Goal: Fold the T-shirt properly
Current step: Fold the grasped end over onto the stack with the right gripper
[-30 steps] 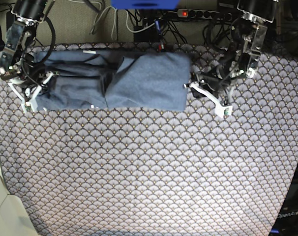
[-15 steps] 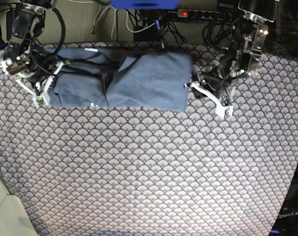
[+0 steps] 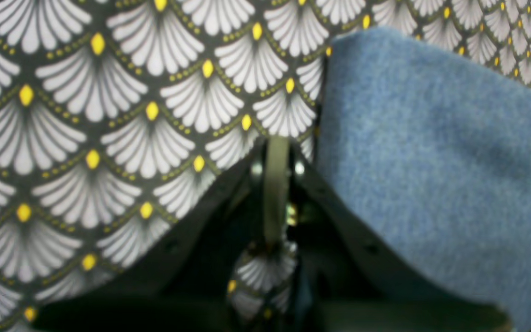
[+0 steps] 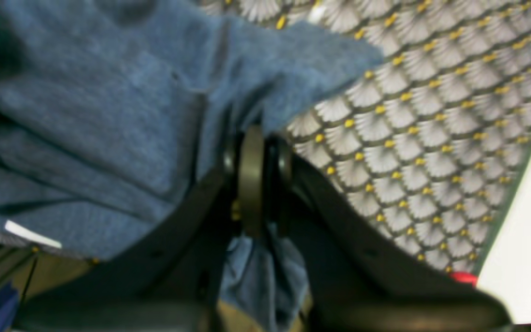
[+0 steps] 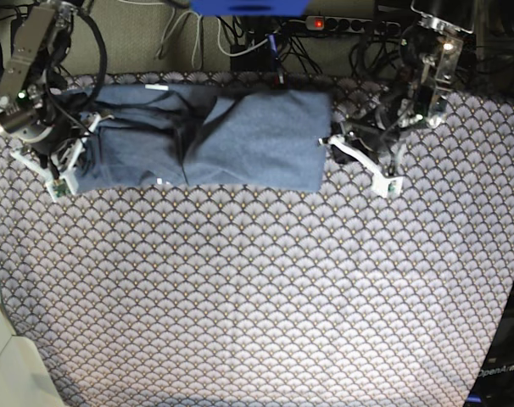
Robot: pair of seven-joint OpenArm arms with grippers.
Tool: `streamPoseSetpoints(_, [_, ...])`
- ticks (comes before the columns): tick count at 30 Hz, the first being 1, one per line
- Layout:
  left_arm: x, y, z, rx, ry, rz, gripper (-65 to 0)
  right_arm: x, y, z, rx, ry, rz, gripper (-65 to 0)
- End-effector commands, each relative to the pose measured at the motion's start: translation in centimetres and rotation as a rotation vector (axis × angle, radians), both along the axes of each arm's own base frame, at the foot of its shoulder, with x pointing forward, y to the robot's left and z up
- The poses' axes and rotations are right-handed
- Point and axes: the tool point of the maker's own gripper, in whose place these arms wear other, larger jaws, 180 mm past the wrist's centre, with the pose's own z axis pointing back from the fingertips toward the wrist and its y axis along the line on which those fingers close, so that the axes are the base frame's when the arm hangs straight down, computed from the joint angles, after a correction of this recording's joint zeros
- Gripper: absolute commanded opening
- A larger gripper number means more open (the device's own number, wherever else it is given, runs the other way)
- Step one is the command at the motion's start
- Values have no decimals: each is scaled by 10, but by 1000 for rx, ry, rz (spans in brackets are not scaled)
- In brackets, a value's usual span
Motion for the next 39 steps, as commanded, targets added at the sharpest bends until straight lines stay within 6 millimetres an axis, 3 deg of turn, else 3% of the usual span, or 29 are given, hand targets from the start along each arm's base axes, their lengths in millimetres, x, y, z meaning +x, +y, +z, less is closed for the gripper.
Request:
streamPoseSetpoints(1, [7,6,9,10,-35,0,-647,6,2,8,0,-30,6,-650])
streamPoseSetpoints(7, [-3,15,7,38,-23,-12,-647,8,18,8,66,-47,14,-650])
streamPoseSetpoints(15, [-6,42,31,99,-77,-19,-647,16,49,22,231,-122,70,-650])
streamPoseSetpoints(23, [-3,97,52,148,-130,122,-647,21,106,25,338,-130,207,-650])
streamPoseSetpoints(31, [-16,120,49,184,-109,170,-647,29,166,38,416,-161,358,-650])
streamPoseSetpoints(39, [-18,138,52,223,-105,182,-647,27,209,47,461,-169,475,-650])
